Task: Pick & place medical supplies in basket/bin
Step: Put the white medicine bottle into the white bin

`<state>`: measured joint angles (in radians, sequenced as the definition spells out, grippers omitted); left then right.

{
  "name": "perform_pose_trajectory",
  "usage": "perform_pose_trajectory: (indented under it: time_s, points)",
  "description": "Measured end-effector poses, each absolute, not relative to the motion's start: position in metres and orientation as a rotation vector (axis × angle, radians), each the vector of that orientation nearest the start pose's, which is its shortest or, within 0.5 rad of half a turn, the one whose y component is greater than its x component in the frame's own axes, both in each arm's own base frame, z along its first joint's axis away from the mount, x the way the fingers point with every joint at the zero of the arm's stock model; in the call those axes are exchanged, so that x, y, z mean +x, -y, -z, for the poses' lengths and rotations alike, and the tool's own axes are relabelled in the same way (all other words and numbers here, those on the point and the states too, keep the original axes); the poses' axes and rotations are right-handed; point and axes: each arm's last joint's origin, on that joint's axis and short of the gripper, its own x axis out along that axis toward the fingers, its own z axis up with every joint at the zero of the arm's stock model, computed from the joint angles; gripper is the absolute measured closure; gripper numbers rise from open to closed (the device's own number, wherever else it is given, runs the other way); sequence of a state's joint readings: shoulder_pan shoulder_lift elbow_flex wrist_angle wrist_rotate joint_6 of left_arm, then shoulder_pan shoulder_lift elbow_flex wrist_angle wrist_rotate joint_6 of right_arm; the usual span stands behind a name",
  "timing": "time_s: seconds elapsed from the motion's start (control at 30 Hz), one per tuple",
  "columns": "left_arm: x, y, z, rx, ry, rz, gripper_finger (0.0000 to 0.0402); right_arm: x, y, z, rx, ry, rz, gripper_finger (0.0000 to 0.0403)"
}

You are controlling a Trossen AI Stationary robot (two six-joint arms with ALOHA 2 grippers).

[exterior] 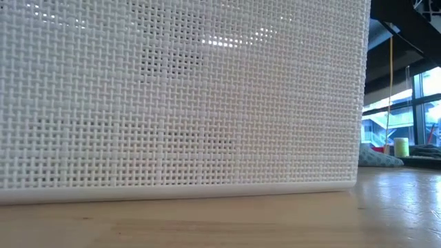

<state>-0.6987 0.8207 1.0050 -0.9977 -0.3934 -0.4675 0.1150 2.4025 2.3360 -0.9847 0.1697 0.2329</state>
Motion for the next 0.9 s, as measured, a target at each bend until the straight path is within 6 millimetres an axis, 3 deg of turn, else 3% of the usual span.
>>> perform_pose_trajectory:
  time_s: [0.47,0.9]
  points:
    - [0.1105,0.0780,-0.3319,0.023,-0.733,0.127,0.0349,0.5114,-0.0558,-0.2396,0.121,-1.016,0.117,0.0232]
    - [0.1104,0.0780,-0.3319,0.024,-0.734,0.127,0.0351,0.5097,-0.0551,-0.2459,0.289,-0.966,0.336,0.0232]
